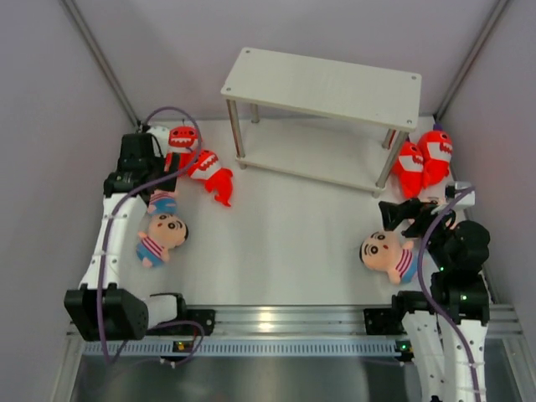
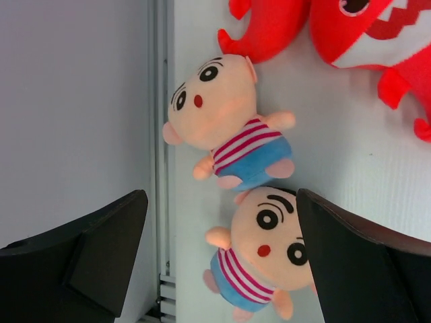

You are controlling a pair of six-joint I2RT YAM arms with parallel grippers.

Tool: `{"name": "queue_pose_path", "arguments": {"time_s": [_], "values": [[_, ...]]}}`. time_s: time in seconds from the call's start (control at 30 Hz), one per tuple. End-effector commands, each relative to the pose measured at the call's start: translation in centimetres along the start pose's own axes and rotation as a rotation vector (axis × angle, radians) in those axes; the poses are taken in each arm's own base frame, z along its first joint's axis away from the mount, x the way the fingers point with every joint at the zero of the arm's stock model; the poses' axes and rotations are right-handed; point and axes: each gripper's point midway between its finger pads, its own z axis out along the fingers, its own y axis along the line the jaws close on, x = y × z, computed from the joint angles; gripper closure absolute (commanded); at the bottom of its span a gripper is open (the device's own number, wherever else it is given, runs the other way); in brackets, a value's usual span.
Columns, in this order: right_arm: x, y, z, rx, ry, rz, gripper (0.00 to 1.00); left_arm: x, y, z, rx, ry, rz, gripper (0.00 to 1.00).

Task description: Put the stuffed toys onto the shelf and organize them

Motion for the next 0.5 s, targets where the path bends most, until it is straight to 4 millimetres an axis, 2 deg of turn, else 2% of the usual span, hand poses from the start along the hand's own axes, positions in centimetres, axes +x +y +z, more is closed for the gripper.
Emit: {"name": "queue_pose_path", "arguments": {"time_s": [0.0, 0.03, 0.07, 0.1, 0.13, 0.17, 0.2, 0.23, 0.27, 0.3, 0.33, 0.37, 0.4, 0.47], "values": [[-2.3, 1.6, 0.3, -0.056, -0.021, -0.017, 0.04, 0.0, 1.6, 2.0, -0.06, 0.139, 0.052, 0.02], [-2.3, 1.5, 0.4, -0.056, -0.017, -0.019, 0.04, -0.4, 1.7, 2.9, -0.059, 0.151, 0.057, 0.02], [-2.5, 1.6, 0.5, -0.057, -0.017, -0.027, 0.05, 0.1, 1.2, 5.0, -0.038, 0.205, 0.073, 0.02], [-2.4, 1.4, 0.9, -0.054, -0.006, -0.028, 0.05, -1.1, 1.8, 5.7, -0.039, 0.191, 0.055, 0.02], [-2.5, 1.3, 1.2, -0.051, -0.008, -0.03, 0.05, -1.3, 1.9, 6.7, -0.038, 0.205, 0.052, 0.02], [-2.5, 1.0, 1.6, -0.039, -0.004, -0.03, 0.05, -0.8, 1.5, 8.6, -0.028, 0.248, 0.047, 0.02], [-2.5, 0.8, 1.9, -0.034, -0.003, -0.03, 0.05, -0.8, 1.9, 9.5, -0.029, 0.26, 0.026, 0.02], [-2.5, 0.6, 2.2, -0.027, -0.003, -0.028, 0.05, -1.9, 2.4, 10.1, -0.034, 0.242, -0.005, 0.02], [-2.6, 0.5, 2.5, -0.023, -0.006, -0.026, 0.05, -1.1, 2.2, 11.8, -0.019, 0.278, -0.041, 0.02], [-2.3, 0.1, 3.1, -0.014, 0.009, -0.018, 0.06, -0.2, 3.8, 12.7, -0.039, 0.302, -0.089, 0.02], [-2.2, -0.1, 3.5, -0.009, 0.014, -0.012, 0.06, -0.2, 5.2, 13.2, -0.081, 0.309, -0.115, 0.02], [-2.2, -0.1, 3.8, -0.009, 0.014, -0.012, 0.06, 1.1, 5.6, 14.4, -0.093, 0.352, -0.126, 0.02], [-1.9, -0.4, 4.4, -0.005, 0.031, -0.005, 0.06, 1.6, 6.0, 14.8, -0.102, 0.365, -0.138, 0.02], [-1.7, -0.7, 5.0, 0.004, 0.047, -0.008, 0.07, 2.8, 5.1, 16.2, -0.071, 0.402, -0.149, 0.02]]}}
